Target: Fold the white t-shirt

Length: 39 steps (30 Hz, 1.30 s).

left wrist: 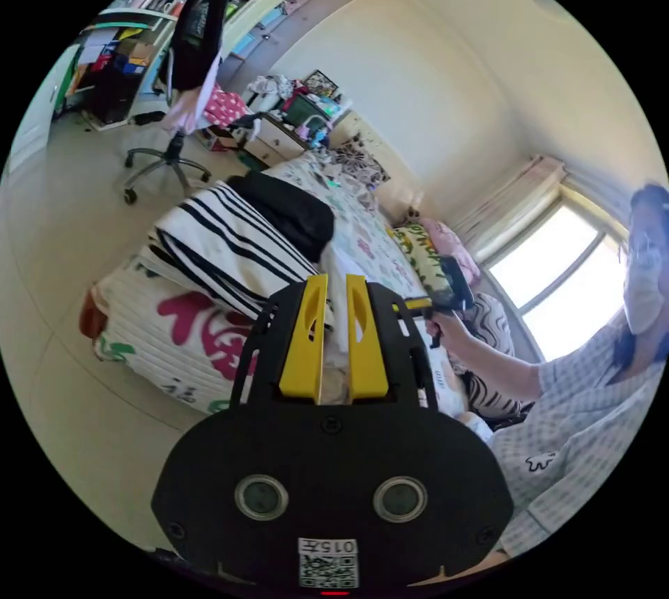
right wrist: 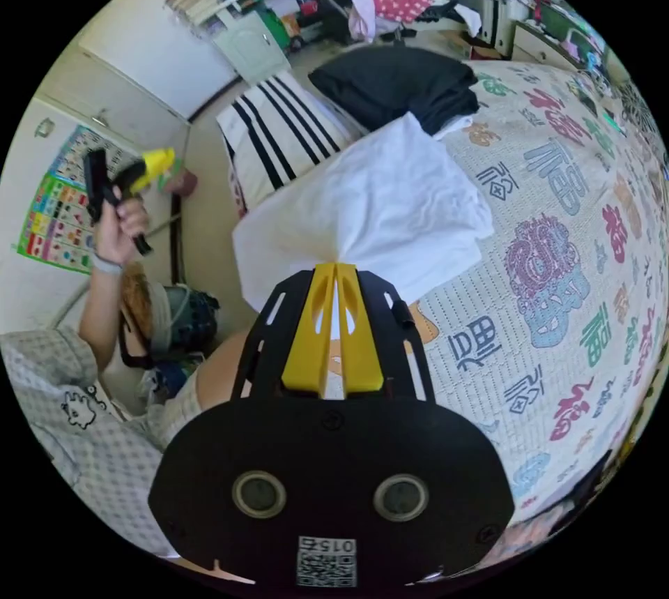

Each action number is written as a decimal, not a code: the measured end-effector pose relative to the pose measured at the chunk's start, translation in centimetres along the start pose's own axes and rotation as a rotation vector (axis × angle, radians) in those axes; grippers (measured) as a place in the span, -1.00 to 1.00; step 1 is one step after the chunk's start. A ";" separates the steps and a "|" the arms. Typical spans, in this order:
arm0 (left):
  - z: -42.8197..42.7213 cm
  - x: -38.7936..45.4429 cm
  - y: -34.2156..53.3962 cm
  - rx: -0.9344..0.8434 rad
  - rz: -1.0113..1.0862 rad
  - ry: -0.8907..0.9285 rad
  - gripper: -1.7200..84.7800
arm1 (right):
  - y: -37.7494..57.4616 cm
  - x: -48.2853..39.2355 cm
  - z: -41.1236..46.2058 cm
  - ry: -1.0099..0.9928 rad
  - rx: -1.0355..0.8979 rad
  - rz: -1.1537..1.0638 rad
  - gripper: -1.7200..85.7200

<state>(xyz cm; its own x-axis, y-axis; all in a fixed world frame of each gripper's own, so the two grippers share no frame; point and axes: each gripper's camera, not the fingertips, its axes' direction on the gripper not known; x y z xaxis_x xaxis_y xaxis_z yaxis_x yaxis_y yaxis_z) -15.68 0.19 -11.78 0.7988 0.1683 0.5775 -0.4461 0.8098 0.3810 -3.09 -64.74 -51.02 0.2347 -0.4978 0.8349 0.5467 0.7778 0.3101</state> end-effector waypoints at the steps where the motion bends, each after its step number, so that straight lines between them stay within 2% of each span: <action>1: 0.3 1.6 2.0 -0.012 0.035 0.010 -0.82 | 0.9 -0.3 -1.7 -0.056 0.063 0.011 -0.97; 4: 1.3 5.7 5.8 -0.032 0.093 -0.039 -0.67 | 4.1 -0.6 -7.2 -0.211 0.245 0.039 -0.97; 9: 4.6 12.3 8.3 -0.104 0.206 0.094 -0.58 | 10.6 -3.4 -16.7 -0.344 0.510 -0.037 -0.97; 12: 6.3 16.4 8.7 -0.093 0.269 0.236 -0.64 | 14.9 -5.6 -22.3 -0.369 0.652 -0.082 -0.97; 14: 7.5 20.4 9.0 -0.121 0.368 0.461 -0.85 | 17.7 -6.7 -25.3 -0.354 0.715 -0.091 -0.97; 17: 8.5 25.2 10.0 -0.165 0.452 0.527 -0.95 | 22.7 -8.2 -30.1 -0.309 0.814 -0.095 -0.97; 24: 7.9 31.1 12.0 -0.132 0.532 0.494 -0.94 | 35.7 -12.3 -40.5 -0.058 0.961 -0.010 -0.97; 28: 7.5 35.6 15.0 -0.236 0.662 0.543 -0.61 | 41.1 -15.2 -44.6 0.087 1.036 0.063 -0.97; 31: 8.9 38.7 20.4 -0.340 0.781 0.426 -0.57 | 43.7 -17.4 -46.3 0.150 1.089 0.074 -0.97; 35: 13.1 42.4 25.8 -0.291 0.810 0.353 -0.65 | 45.3 -19.5 -48.0 0.228 1.101 0.087 -0.97; 39: 17.9 44.1 27.3 -0.320 0.743 0.429 -0.71 | 46.9 -21.1 -50.1 0.322 1.064 0.115 -0.97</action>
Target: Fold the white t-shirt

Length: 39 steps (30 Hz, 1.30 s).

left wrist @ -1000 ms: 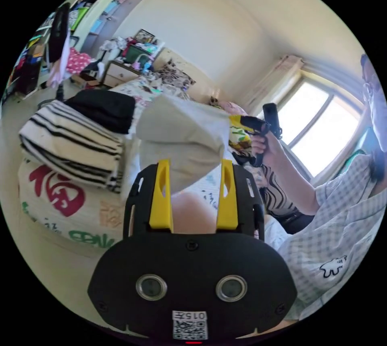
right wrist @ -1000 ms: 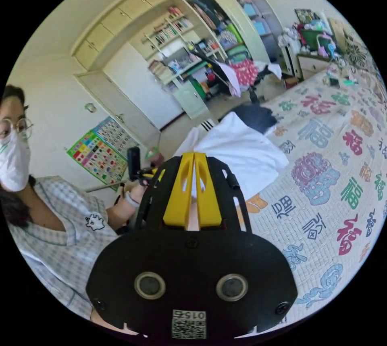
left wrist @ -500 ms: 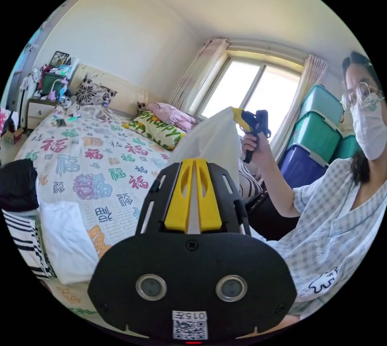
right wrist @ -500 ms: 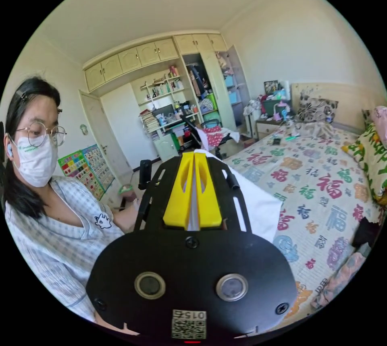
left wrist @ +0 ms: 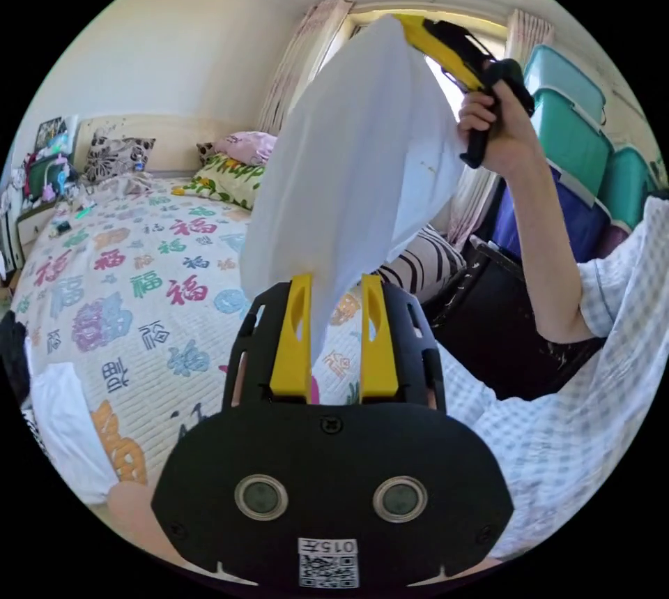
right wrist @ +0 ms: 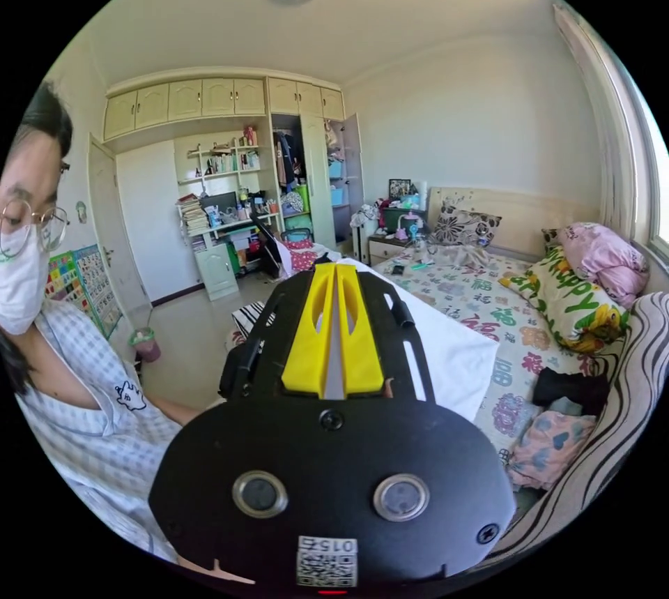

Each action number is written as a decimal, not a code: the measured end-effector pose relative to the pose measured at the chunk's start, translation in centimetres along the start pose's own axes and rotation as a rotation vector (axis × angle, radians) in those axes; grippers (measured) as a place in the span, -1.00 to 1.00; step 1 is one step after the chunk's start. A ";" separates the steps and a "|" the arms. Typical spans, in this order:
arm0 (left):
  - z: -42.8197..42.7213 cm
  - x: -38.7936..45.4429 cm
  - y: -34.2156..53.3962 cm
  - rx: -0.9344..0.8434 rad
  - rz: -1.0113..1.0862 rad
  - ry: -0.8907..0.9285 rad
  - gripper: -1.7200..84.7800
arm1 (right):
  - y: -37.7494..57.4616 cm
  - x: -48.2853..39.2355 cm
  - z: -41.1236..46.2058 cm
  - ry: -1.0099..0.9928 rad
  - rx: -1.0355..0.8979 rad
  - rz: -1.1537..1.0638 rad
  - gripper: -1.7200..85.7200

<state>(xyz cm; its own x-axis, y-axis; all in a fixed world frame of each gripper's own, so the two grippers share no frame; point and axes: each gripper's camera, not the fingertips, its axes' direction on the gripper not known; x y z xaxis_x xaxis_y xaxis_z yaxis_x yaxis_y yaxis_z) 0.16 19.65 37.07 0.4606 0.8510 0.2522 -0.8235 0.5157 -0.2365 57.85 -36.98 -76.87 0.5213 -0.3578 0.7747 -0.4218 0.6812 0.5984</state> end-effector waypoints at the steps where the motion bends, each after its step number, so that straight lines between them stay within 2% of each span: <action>1: 1.1 0.0 -0.5 0.001 -0.030 -0.002 -0.71 | -0.2 -0.1 -0.9 0.025 -0.010 -0.008 -0.97; 7: 4.2 3.3 -2.2 -0.039 0.021 -0.174 -0.62 | -0.6 0.2 -5.9 0.090 -0.009 0.004 -0.97; 9: 3.4 4.2 -1.8 0.030 0.010 -0.233 -0.64 | -0.6 0.1 -7.4 0.095 0.002 -0.001 -0.97; 12: 3.4 4.9 -2.1 0.047 0.036 -0.161 -0.81 | -0.7 0.0 -9.7 0.091 0.035 -0.016 -0.97; 14: 2.8 5.2 -3.8 -0.013 0.076 -0.009 -0.94 | -1.0 0.1 -10.6 0.072 0.045 -0.037 -0.97; 20: -0.7 1.6 -7.9 0.062 0.051 0.024 -0.96 | -2.1 2.9 -13.3 0.257 0.004 -0.082 -0.97; 23: 2.9 -2.7 -10.4 -0.036 -0.030 -0.020 -0.94 | -2.0 9.3 -9.8 0.369 -0.179 0.001 -0.97; 24: 4.1 -3.7 -10.7 -0.060 -0.049 -0.048 -0.93 | -1.4 13.2 -7.1 0.373 -0.306 0.062 -0.97; 26: 8.3 -7.7 -10.7 -0.144 -0.157 -0.178 -0.90 | 1.1 19.7 -2.7 0.352 -0.455 0.195 -0.97; 28: 10.3 -9.5 -9.8 -0.222 -0.217 -0.182 -0.86 | 6.1 25.6 2.0 0.199 -0.622 0.404 -0.96; 30: 10.9 -9.8 -8.4 -0.228 -0.236 -0.145 -0.82 | 9.1 26.1 3.2 0.089 -0.594 0.422 -0.95; 32: 12.1 -9.6 -6.2 -0.285 -0.229 -0.188 -0.79 | 11.8 25.2 4.2 0.032 -0.595 0.366 -0.92; 34: 13.9 -9.8 -5.0 -0.369 -0.221 -0.217 -0.75 | 15.5 24.2 5.9 -0.005 -0.667 0.335 -0.81; 39: 19.9 -10.9 -4.8 -0.539 -0.199 -0.211 -0.70 | 20.1 23.5 10.5 -0.060 -0.874 0.296 -0.72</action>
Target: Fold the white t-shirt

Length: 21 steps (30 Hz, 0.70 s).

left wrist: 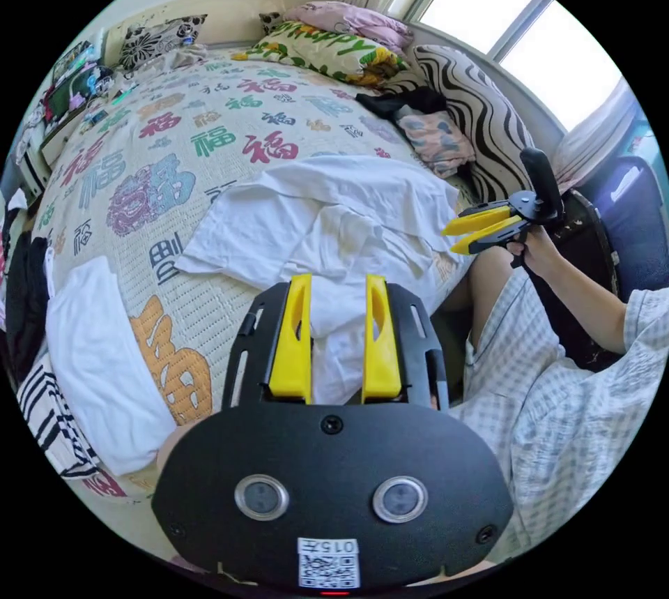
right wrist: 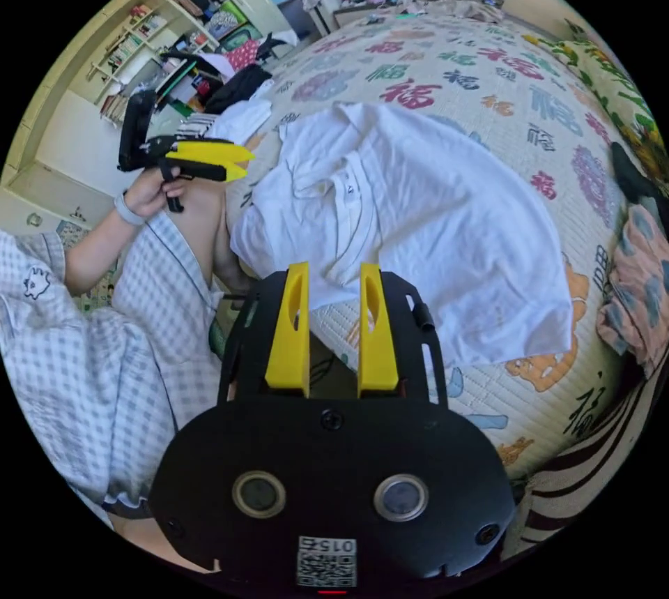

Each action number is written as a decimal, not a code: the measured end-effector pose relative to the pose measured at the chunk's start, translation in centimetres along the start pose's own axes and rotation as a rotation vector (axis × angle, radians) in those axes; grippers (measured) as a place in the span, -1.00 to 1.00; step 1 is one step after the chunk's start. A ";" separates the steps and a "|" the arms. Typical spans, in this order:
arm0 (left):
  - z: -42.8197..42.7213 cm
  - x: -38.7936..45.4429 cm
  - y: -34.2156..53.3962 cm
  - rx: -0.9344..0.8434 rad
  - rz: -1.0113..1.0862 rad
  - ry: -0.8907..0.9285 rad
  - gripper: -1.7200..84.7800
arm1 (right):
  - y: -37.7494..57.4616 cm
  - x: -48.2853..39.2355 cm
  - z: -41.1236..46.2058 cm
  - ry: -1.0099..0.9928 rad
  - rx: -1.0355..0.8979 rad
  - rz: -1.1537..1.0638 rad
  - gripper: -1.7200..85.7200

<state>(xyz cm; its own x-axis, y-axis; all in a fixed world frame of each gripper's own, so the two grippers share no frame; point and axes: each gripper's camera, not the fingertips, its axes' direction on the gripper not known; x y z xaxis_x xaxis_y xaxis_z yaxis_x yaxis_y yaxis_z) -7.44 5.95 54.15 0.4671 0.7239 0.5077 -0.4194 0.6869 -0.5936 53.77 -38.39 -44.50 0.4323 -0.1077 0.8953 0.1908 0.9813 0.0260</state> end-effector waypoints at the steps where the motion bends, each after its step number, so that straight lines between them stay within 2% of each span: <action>1: 1.2 0.3 -1.0 -0.026 0.016 -0.024 -0.70 | -0.5 -0.1 1.0 0.010 -0.031 -0.021 -0.70; 6: 5.6 1.5 -4.7 -0.132 0.094 -0.138 -0.67 | -2.1 -0.4 5.1 0.121 -0.212 -0.135 -0.70; 9: 8.0 2.5 -6.8 -0.201 0.195 -0.279 -0.69 | -1.9 -0.2 5.4 0.283 -0.217 -0.169 -0.87; 10: 8.8 2.3 -7.5 -0.223 0.210 -0.291 -0.71 | -1.7 0.3 4.9 0.276 -0.206 -0.163 -0.90; 14: 8.0 0.5 -9.3 -0.185 0.154 -0.237 -0.87 | -0.5 3.0 1.3 0.147 -0.108 -0.044 -0.94; 18: 4.3 -0.9 -10.1 -0.062 0.127 -0.118 -0.91 | 2.4 6.1 -5.4 0.042 0.118 0.090 -0.95; 21: 0.8 -0.9 -10.6 -0.012 0.180 0.126 -0.92 | 4.0 7.0 -9.7 0.064 0.240 0.141 -0.95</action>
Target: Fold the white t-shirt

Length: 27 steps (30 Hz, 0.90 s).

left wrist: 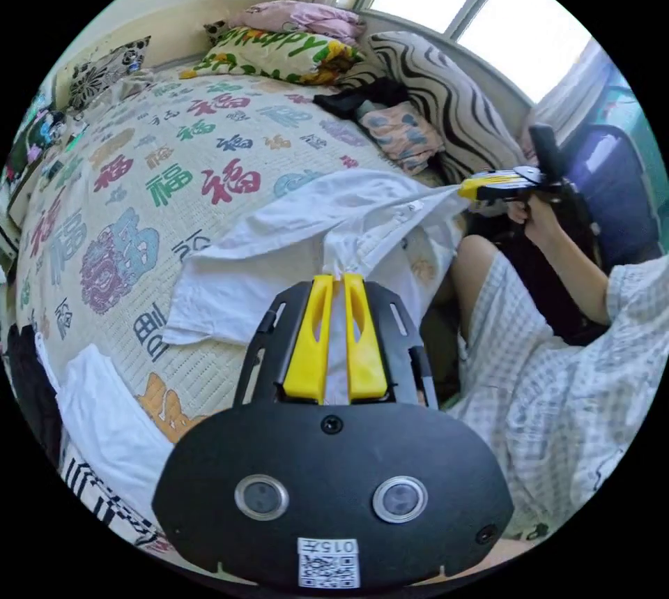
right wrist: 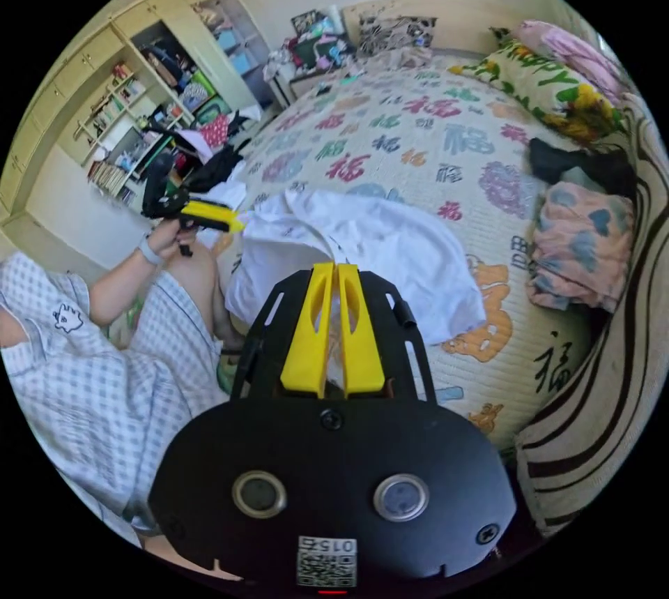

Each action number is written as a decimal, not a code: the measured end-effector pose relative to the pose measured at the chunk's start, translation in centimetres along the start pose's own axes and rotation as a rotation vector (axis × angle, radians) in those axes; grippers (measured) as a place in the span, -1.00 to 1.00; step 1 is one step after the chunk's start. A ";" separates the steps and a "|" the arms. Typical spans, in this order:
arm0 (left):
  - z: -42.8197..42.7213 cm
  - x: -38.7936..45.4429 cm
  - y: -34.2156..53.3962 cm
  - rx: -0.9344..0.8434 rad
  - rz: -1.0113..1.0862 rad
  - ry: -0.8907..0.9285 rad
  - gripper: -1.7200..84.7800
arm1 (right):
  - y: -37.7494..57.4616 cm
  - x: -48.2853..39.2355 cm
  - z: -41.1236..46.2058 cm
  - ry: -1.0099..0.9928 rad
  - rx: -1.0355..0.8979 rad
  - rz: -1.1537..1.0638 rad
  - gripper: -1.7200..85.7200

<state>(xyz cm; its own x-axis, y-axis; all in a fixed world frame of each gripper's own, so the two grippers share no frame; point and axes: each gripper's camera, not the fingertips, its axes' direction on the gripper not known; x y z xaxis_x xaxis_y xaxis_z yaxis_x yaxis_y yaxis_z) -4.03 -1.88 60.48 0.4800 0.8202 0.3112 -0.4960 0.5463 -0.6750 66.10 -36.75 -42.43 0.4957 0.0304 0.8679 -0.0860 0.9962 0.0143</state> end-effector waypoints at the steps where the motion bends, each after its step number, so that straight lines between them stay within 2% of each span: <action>1: -1.1 0.9 0.0 0.023 0.054 0.156 -0.93 | 0.0 0.2 -1.6 0.028 0.054 0.011 -0.95; 2: -1.8 2.4 0.2 0.038 0.106 0.287 -0.93 | -0.1 0.2 -2.4 0.034 0.081 0.009 -0.95; 4: -1.6 5.4 0.5 0.029 0.181 0.355 -0.94 | -0.8 0.0 -4.7 0.024 0.189 -0.014 -0.95; 6: 0.0 8.5 0.8 0.024 0.237 0.365 -0.93 | -1.9 -0.1 -5.4 -0.011 0.238 -0.041 -0.95; 8: 3.2 10.9 0.6 0.069 0.195 0.350 -0.92 | -3.6 -0.7 -4.8 -0.052 0.226 -0.099 -0.94; 10: 5.6 11.2 0.4 0.110 0.134 0.322 -0.91 | -6.4 -1.7 -1.7 -0.111 0.075 -0.173 -0.91; 12: 8.2 10.4 0.0 0.035 0.050 0.297 -0.88 | -7.7 -2.3 1.8 -0.098 -0.142 -0.218 -0.86; 13: 9.2 9.5 0.0 -0.039 0.025 0.342 -0.86 | -7.6 -2.3 3.5 -0.057 -0.239 -0.211 -0.84; 15: 8.6 8.7 0.6 -0.072 0.039 0.394 -0.82 | -6.5 -1.8 3.6 -0.046 -0.259 -0.155 -0.82; 21: 1.9 5.8 3.4 -0.057 0.085 0.365 -0.71 | 3.1 -1.2 -0.8 -0.001 -0.108 0.030 -0.75; 25: -1.2 3.1 2.4 -0.017 0.149 0.116 -0.71 | 8.0 -0.7 -0.8 0.015 -0.146 0.136 -0.74; 27: -1.5 2.0 1.0 -0.025 0.183 0.110 -0.71 | 8.8 -0.3 -0.7 -0.045 -0.147 0.179 -0.74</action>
<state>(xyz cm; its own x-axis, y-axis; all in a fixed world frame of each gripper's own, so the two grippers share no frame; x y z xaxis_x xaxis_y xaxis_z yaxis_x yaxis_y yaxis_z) -2.51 0.00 59.48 0.4601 0.8813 0.1078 -0.5644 0.3840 -0.7307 65.82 -27.93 -42.95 0.4445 0.2069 0.8715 -0.0403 0.9766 -0.2114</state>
